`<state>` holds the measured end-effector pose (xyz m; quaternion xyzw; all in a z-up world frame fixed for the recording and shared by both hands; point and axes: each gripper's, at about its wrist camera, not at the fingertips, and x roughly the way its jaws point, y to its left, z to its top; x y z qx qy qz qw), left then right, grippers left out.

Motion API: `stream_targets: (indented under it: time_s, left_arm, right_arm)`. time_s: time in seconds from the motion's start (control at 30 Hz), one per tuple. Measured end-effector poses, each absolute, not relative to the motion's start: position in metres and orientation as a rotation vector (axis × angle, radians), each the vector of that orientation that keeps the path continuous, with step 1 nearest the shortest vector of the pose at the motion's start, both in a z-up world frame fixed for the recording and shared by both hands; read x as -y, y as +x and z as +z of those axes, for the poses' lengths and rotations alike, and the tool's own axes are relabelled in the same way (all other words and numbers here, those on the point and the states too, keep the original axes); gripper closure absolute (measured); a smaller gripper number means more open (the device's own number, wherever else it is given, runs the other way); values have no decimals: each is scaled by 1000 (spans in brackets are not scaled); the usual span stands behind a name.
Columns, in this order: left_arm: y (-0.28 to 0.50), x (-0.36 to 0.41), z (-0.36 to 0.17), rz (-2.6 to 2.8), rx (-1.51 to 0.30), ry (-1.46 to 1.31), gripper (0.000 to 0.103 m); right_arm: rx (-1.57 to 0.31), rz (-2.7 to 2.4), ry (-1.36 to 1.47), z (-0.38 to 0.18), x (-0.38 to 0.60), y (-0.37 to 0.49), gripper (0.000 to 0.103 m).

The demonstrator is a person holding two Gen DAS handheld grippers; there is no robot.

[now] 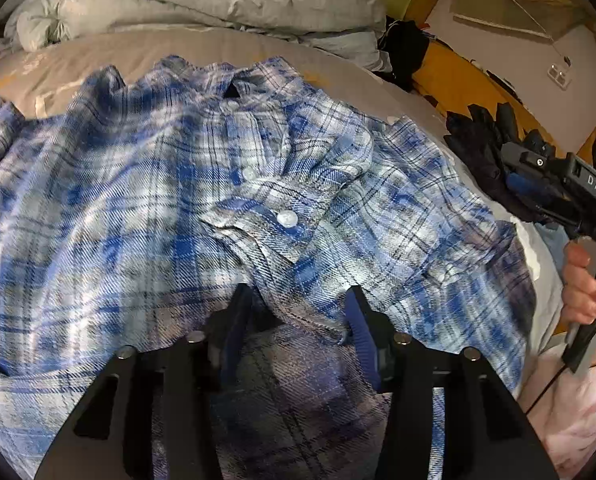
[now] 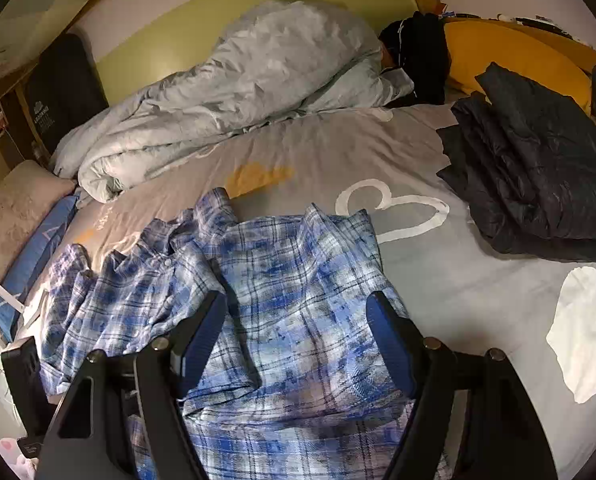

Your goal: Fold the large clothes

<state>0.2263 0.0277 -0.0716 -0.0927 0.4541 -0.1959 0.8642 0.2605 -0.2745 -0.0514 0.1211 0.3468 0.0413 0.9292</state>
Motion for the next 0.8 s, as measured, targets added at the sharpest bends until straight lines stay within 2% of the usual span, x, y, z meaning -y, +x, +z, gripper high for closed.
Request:
stream_targets:
  time_s: [0.03, 0.07, 0.2, 0.4, 0.57, 0.8]
  left_arm:
    - [225, -29, -69, -394, -938, -186, 93]
    - [224, -31, -66, -355, -915, -170, 102]
    - [221, -45, -50, -273, -839, -148, 102]
    - [219, -58, -25, 170, -636, 251, 102]
    - [231, -93, -29, 273, -703, 235, 102]
    - [242, -104, -48, 423, -740, 309, 102]
  right_arm:
    - [-712, 83, 245, -51, 278, 258, 32]
    - [-715, 83, 239, -52, 276, 258, 32]
    - [-720, 45, 197, -57, 271, 262, 32]
    - [-780, 18, 162, -68, 270, 268, 32]
    - [-837, 6, 122, -82, 264, 275, 31]
    - [-871, -31, 120, -89, 270, 277, 31]
